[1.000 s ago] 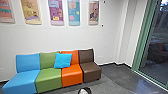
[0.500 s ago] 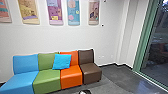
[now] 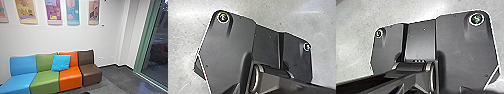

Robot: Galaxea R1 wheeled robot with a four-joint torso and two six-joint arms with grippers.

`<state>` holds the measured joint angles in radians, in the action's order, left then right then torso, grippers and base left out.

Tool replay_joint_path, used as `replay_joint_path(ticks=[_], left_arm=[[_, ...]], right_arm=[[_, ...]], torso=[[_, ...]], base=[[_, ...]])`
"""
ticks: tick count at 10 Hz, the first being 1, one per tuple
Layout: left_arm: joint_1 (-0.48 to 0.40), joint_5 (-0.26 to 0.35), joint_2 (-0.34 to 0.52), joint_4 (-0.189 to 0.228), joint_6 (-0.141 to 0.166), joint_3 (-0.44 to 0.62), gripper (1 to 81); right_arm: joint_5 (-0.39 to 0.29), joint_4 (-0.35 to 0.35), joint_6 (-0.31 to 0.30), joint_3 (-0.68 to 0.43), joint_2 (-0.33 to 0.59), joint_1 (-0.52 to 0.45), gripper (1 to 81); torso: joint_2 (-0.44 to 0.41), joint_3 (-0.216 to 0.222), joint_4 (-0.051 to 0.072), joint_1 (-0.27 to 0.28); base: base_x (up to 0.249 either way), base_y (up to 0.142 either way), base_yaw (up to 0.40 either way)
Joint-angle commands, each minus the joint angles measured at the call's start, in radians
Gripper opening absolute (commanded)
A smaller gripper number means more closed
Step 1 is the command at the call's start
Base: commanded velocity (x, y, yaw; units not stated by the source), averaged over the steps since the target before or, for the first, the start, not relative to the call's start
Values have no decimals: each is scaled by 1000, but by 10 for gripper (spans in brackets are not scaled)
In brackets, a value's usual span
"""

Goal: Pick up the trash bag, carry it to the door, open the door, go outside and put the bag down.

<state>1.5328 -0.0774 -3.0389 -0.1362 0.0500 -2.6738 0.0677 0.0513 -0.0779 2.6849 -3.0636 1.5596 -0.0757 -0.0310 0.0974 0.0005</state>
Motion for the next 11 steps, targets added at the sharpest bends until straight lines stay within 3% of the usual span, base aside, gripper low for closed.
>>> replay_joint_path(ticks=[1,11], left_arm=[[-56,53,-3,-3,-2,5,811],[-56,53,-2,-3,-2,5,811]], right_arm=[[-49,1,6,-10,-5,-57,811],[-49,1,7,-10,-6,-60,811]], torso=[[0,0,0,0],[0,0,0,0]], base=[[137,0,0],[134,64,0]])
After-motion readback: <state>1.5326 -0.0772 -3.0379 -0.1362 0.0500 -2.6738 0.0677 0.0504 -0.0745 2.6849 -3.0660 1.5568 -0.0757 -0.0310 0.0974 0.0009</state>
